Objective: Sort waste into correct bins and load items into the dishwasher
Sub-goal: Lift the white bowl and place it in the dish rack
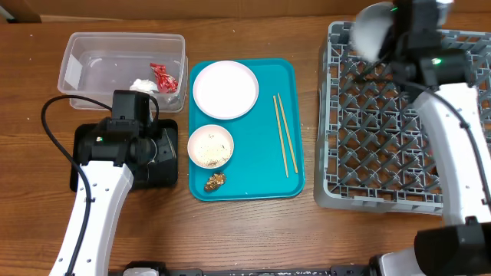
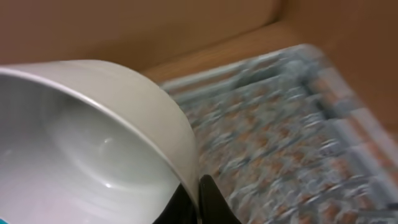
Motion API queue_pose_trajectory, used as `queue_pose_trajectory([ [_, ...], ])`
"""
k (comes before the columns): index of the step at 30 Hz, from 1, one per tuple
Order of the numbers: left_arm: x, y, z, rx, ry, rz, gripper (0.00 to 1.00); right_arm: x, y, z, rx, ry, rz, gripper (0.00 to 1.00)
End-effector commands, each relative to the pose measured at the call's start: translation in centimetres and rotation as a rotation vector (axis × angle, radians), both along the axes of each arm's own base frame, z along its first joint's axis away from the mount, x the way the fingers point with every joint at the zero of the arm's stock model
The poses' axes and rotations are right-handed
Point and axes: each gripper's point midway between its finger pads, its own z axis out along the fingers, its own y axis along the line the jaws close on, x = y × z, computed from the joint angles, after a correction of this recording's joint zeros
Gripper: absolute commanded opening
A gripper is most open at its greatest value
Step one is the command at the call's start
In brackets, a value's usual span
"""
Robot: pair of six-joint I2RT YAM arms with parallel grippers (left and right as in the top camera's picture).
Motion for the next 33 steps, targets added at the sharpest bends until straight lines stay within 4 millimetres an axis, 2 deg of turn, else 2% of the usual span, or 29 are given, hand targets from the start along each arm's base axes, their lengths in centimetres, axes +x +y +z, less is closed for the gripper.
queue_pose_trajectory([
  [1, 0.6, 0.0, 0.2, -0.002, -0.028, 0.013, 0.61, -1.2, -7.0, 2.2, -0.135, -0.067, -0.243, 0.04],
  [3, 1.3, 0.0, 0.5, -0.002, -0.056, 0.013, 0.62, -1.0, -10.3, 2.6, -0.173, -0.082, -0.287, 0.04],
  [7, 2.2, -0.1, 0.9, -0.005, -0.097, 0.013, 0.62, -1.0, -15.4, 1.7, -0.264, -0.027, -0.351, 0.04],
  [11, 2.8, -0.1, 1.2, -0.005, -0.123, 0.013, 0.63, -3.3, -20.5, 1.0, -0.388, 0.020, -0.575, 0.04],
  [15, 3.2, -0.1, 1.4, -0.007, -0.141, 0.013, 0.65, -4.6, -23.6, -0.2, -0.488, 0.092, -0.706, 0.04],
  [16, 3.2, -0.1, 1.5, -0.007, -0.144, 0.013, 0.65, -4.8, -24.3, -0.7, -0.511, 0.121, -0.730, 0.04],
  [17, 3.4, -0.1, 1.5, -0.008, -0.151, 0.013, 0.66, -5.0, -25.1, -2.2, -0.535, 0.173, -0.759, 0.04],
  [21, 3.7, -0.2, 1.7, -0.009, -0.166, 0.013, 0.66, -4.3, -25.6, -7.2, -0.537, 0.306, -0.732, 0.04],
  [23, 3.8, -0.2, 1.8, -0.009, -0.169, 0.013, 0.67, -3.5, -24.8, -10.3, -0.511, 0.368, -0.678, 0.04],
  [25, 3.8, -0.2, 1.8, -0.009, -0.169, 0.013, 0.68, -3.2, -24.0, -12.3, -0.465, 0.394, -0.644, 0.04],
  [33, 3.8, -0.2, 1.8, -0.009, -0.169, 0.013, 0.68, -3.4, -20.9, -16.6, -0.302, 0.513, -0.497, 0.04],
])
